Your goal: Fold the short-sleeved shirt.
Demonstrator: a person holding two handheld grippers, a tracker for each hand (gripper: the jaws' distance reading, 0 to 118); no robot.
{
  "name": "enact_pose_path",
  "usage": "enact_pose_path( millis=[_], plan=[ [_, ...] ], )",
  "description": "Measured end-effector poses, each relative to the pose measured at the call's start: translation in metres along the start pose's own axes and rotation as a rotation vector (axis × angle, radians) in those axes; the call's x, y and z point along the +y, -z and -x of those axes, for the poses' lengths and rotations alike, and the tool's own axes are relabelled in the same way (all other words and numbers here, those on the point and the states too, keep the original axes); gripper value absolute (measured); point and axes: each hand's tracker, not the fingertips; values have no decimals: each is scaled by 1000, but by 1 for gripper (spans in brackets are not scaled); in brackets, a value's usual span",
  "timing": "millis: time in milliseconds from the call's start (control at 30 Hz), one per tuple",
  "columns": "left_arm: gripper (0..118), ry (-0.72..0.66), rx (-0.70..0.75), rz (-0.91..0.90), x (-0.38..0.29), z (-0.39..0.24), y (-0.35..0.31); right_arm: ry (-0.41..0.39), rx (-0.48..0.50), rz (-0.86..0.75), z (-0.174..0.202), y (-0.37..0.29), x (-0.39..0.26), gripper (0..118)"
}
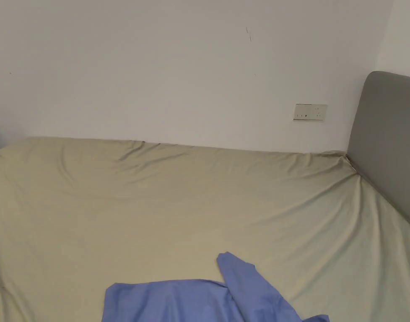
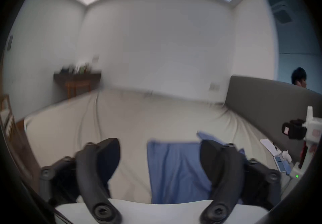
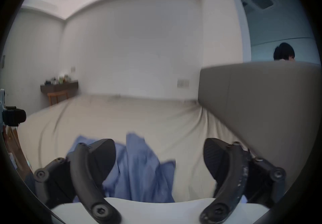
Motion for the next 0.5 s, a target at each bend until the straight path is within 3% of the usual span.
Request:
enact_pose_path(
  millis=[33, 67, 100, 133, 233, 333, 500],
  plan=[
    [52, 29, -20, -54, 6, -5, -2, 26, 14, -47, -1, -2, 7, 75],
    [24, 43, -34, -100, 11, -10, -4, 68, 34, -81, 0, 0, 13, 49],
    [4, 43, -39, -110, 14, -14, -3, 117, 33, -73, 1, 1, 15, 11],
    [4, 26, -43, -95, 16, -16, -1, 149, 26, -69, 3, 2, 17, 2],
    [0, -48, -107, -15, 15, -11, 14, 158, 16, -51, 9, 11, 12, 1],
    [0, -58, -77, 60, 11, -2, 43, 146, 30, -9, 15, 20, 2, 1],
    [0, -38, -89, 214, 19, 12, 145, 122, 35, 54, 19, 44, -8, 1]
  ],
)
